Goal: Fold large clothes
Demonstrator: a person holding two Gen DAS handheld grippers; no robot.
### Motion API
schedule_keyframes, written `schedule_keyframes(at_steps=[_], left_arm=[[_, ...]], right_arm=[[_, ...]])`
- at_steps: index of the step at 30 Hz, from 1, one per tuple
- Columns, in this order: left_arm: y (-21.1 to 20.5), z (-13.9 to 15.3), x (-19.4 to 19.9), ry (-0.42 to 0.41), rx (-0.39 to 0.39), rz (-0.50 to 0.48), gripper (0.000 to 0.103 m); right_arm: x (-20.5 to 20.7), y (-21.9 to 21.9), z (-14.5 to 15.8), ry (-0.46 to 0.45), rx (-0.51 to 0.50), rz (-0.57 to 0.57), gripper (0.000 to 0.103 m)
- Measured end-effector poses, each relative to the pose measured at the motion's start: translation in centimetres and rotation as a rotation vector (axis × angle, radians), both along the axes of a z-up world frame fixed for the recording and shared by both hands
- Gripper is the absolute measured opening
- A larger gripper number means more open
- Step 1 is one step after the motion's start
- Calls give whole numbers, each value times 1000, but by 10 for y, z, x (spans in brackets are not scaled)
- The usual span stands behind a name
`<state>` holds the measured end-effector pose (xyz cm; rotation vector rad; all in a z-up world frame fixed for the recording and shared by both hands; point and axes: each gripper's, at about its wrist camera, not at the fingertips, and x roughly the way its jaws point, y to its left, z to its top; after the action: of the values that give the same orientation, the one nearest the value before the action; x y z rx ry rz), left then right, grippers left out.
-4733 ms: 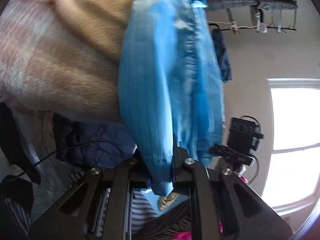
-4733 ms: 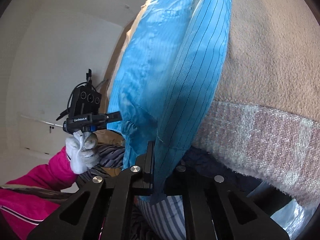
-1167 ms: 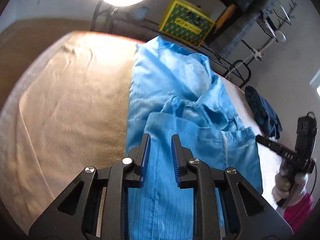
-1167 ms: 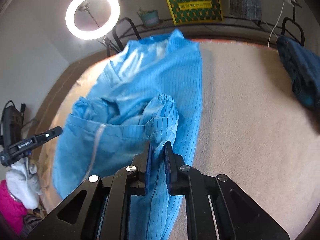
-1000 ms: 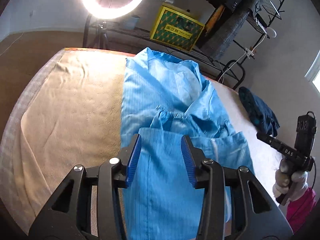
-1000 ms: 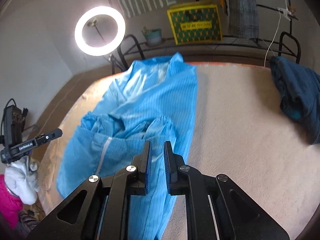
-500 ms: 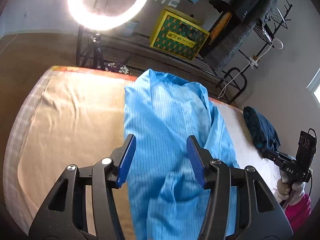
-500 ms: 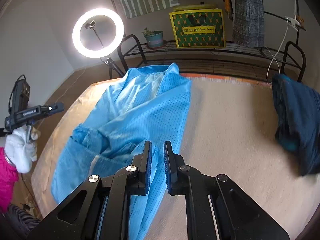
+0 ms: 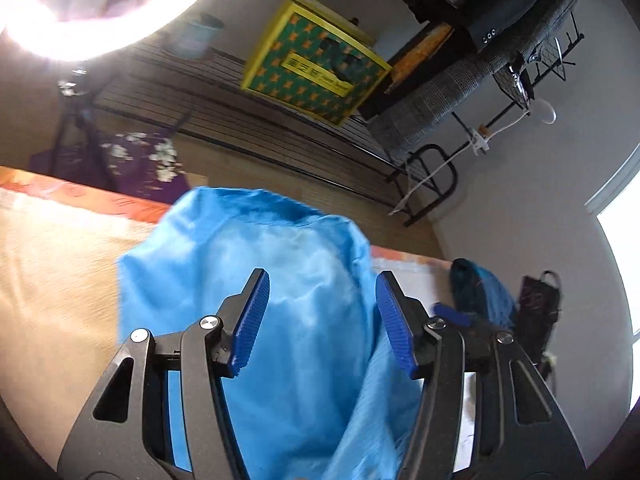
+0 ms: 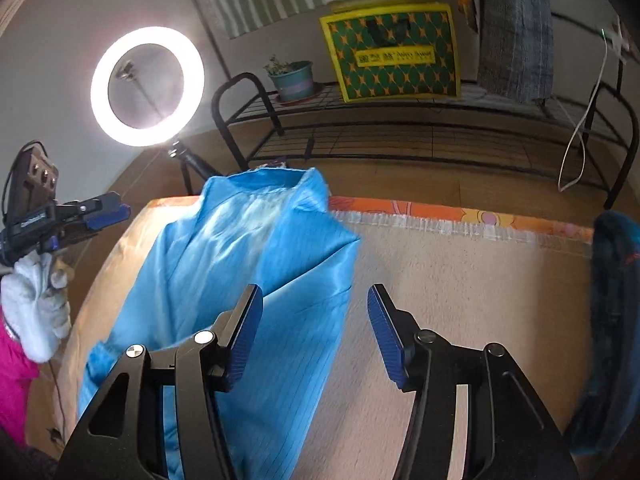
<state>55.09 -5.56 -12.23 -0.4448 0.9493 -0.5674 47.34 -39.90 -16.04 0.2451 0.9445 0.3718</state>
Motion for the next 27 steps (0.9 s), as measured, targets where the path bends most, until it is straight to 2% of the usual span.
schedule_keyframes(at_steps=[3, 10, 15, 16, 17, 18, 20, 23, 27], left_arm=[[-26, -10, 28, 51, -63, -37, 57], [-65, -53, 81, 169, -183, -42, 57], [-74, -78, 99, 221, -239, -44, 57], [-76, -81, 101, 228, -255, -50, 57], [-78, -82, 103, 230, -255, -53, 57], [-80, -81, 105, 229, -248, -56, 57], [-89, -80, 111, 236, -223, -75, 57], [-104, -78, 117, 256, -192, -121, 57], [-131, -78, 124, 281, -114, -185, 58]], right_arm=[[23, -13, -22, 43, 128, -27, 54], [56, -25, -63, 111, 305, -35, 54], [66, -22, -65, 131, 383, 20, 53], [68, -20, -65, 134, 386, 34, 51], [71, -16, -66, 148, 380, 52, 42], [74, -12, -67, 164, 366, 62, 22], [75, -3, -67, 177, 312, 82, 5], [63, 5, -46, 68, 219, 91, 2], [51, 9, -23, -24, 142, 99, 2]])
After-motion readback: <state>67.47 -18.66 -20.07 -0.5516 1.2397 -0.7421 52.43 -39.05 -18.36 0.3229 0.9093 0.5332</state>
